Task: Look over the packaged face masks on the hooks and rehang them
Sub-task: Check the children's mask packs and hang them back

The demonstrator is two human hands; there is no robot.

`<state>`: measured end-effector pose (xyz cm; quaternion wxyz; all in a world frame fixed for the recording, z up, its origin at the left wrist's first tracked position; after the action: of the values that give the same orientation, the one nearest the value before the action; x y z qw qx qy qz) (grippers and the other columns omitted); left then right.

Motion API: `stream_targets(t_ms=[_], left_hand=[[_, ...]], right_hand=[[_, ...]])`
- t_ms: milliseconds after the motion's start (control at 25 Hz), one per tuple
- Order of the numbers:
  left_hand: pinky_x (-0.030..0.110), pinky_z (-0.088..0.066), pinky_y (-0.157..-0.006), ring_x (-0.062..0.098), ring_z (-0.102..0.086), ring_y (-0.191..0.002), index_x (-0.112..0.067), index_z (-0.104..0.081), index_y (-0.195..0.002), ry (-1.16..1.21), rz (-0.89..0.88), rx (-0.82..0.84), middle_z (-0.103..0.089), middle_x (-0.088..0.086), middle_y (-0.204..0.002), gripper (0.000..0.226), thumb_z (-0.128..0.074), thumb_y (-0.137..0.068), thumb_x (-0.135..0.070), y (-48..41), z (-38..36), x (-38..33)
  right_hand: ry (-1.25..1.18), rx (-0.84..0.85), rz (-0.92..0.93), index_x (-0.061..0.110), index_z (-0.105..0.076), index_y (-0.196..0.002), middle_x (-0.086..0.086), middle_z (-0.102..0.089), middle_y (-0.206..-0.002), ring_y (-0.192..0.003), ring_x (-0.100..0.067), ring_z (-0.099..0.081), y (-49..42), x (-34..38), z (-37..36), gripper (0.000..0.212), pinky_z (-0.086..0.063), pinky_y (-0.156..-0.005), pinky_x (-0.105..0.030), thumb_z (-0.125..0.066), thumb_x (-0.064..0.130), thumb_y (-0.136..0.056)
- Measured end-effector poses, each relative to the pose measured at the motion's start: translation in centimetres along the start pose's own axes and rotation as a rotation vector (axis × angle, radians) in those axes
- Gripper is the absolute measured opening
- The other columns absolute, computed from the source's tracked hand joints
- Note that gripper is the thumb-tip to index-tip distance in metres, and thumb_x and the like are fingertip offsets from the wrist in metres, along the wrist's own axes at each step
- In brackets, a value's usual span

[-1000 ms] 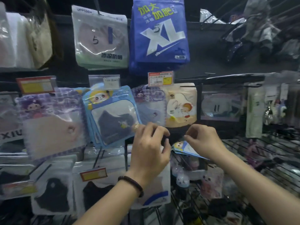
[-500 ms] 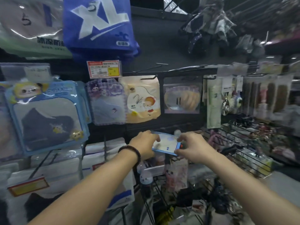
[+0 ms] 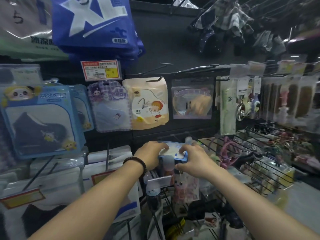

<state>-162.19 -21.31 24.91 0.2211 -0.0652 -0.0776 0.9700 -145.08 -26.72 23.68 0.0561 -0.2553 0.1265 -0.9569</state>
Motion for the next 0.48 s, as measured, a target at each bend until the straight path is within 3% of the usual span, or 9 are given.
stream_targets(t_ms=[160,280,400,480], left_hand=[[0.054,-0.058,-0.094,0.033,-0.056,-0.13,-0.045,-0.049,-0.154,-0.022,-0.017,-0.079,-0.06,0.002,-0.142,0.065,-0.057,-0.102,-0.007,0.6,0.8,-0.3],[0.058,-0.056,-0.094,0.032,-0.057,-0.128,-0.051,-0.047,-0.15,-0.061,-0.027,-0.199,-0.063,-0.003,-0.136,0.059,-0.053,-0.106,-0.012,1.4,2.4,-0.8],[0.058,-0.053,-0.098,0.03,-0.057,-0.124,-0.049,-0.052,-0.145,0.012,-0.035,-0.334,-0.064,-0.006,-0.131,0.045,-0.053,-0.109,-0.022,2.9,4.3,-1.0],[0.054,-0.051,-0.105,0.028,-0.051,-0.131,-0.044,-0.053,-0.147,0.169,0.032,-0.479,-0.056,-0.003,-0.141,0.043,-0.062,-0.106,-0.033,4.4,6.2,-0.7]], right_hand=[[0.027,-0.136,0.025,0.03,-0.063,-0.139,-0.002,-0.054,-0.133,-0.123,-0.026,-0.057,-0.4,0.8,1.0,0.053,-0.046,-0.09,-0.032,-0.082,0.034,-0.089],[-0.004,-0.315,0.055,0.035,-0.072,-0.137,0.001,-0.063,-0.121,-0.112,-0.028,-0.065,-0.1,1.2,2.5,0.042,-0.057,-0.092,-0.042,-0.076,0.025,-0.097],[0.07,-0.492,0.13,0.033,-0.078,-0.129,0.001,-0.07,-0.108,-0.098,-0.03,-0.069,0.8,2.3,4.0,0.031,-0.06,-0.077,-0.045,-0.072,0.02,-0.101],[0.084,-0.595,0.193,0.029,-0.08,-0.125,0.001,-0.072,-0.104,-0.091,-0.031,-0.069,1.7,2.7,5.0,0.031,-0.06,-0.07,-0.044,-0.078,0.015,-0.097]])
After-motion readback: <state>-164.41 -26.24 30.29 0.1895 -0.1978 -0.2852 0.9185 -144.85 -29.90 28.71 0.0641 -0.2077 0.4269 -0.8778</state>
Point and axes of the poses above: each hand's wrist, its own y-axis away from the middle knuckle, its own z-axis out of the back of the hand, x = y × z, the point moved 8 cm from there along -y, towards the middle knuckle
